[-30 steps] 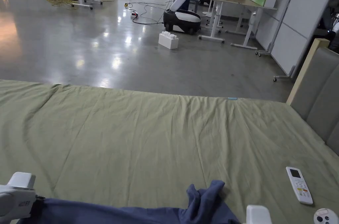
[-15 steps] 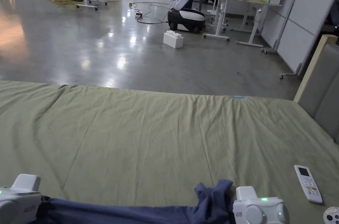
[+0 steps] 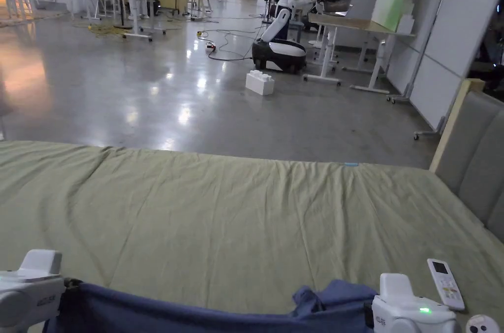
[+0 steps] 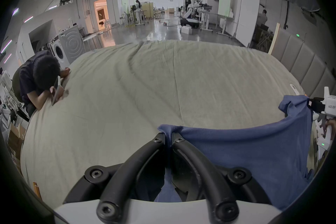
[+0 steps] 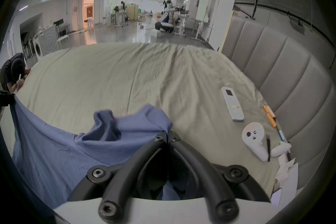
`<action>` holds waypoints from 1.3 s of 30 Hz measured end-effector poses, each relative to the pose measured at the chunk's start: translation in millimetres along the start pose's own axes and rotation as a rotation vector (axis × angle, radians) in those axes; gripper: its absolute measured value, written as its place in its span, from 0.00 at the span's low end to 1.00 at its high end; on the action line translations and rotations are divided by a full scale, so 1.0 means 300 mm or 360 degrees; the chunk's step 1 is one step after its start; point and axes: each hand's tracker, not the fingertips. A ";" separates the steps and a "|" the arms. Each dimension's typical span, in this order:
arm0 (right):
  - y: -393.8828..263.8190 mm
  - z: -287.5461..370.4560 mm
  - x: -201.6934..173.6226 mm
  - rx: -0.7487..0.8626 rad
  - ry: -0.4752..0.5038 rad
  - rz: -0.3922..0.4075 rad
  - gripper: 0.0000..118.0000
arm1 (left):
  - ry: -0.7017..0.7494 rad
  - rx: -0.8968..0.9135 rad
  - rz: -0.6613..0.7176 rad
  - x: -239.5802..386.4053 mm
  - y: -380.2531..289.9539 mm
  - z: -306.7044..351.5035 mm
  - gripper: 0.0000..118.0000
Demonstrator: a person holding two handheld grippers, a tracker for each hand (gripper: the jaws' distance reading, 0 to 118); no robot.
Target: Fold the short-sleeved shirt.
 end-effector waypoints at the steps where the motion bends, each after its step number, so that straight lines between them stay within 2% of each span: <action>1: 0.015 0.038 0.010 0.0020 -0.0001 0.0009 0.01 | 0.0004 0.0024 0.0002 0.007 0.004 0.038 0.05; 10: 0.192 0.390 0.078 0.0389 -0.0003 -0.0029 0.01 | 0.0024 0.0269 0.0037 -0.016 0.103 0.362 0.05; 19: 0.445 0.677 0.130 0.0701 -0.0022 -0.0101 0.01 | 0.0095 0.0564 0.0015 -0.038 0.345 0.703 0.05; 23: 0.582 0.783 0.123 0.0881 -0.0075 -0.0039 0.01 | 0.0107 0.0682 0.0074 -0.047 0.466 0.811 0.05; 27: 0.714 0.842 0.122 0.0936 -0.0098 -0.0061 0.01 | 0.0144 0.0749 0.0068 -0.053 0.589 0.878 0.05; 32: 0.900 0.881 0.120 0.1044 -0.0172 -0.0014 0.01 | 0.0165 0.0831 0.0081 -0.072 0.754 0.928 0.05; 39: 1.094 0.886 0.104 0.1127 -0.0208 -0.0021 0.01 | 0.0216 0.0908 0.0082 -0.080 0.952 0.928 0.05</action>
